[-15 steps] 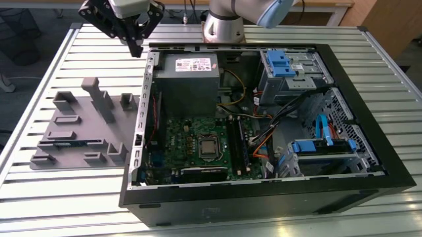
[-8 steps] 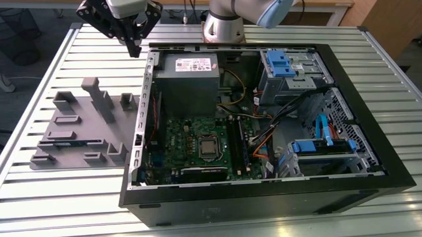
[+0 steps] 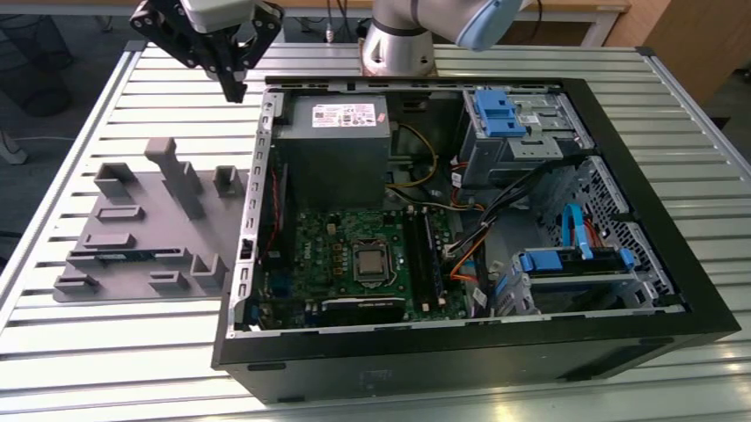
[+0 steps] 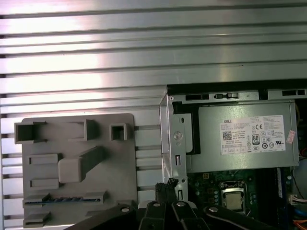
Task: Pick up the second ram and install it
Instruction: 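Reach for the second ram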
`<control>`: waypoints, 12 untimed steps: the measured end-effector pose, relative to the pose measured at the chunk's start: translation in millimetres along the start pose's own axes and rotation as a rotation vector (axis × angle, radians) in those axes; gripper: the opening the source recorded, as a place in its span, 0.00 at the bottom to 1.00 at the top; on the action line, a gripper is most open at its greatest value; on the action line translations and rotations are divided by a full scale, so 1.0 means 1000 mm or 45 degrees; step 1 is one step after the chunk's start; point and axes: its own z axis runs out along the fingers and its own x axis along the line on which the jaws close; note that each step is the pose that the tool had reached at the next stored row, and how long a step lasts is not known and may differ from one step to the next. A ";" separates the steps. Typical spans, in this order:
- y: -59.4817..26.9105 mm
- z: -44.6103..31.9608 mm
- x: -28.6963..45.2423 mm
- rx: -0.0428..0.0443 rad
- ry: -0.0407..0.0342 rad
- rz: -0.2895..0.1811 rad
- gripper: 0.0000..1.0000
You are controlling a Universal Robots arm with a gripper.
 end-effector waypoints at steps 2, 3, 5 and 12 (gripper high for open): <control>-0.0001 0.0000 0.0017 0.000 0.0000 0.000 0.11; -0.0002 0.0000 0.0027 0.000 0.0000 0.000 0.11; -0.0004 0.0001 0.0048 0.000 0.0000 0.000 0.11; -0.0010 0.0000 0.0124 0.000 0.0000 0.000 0.11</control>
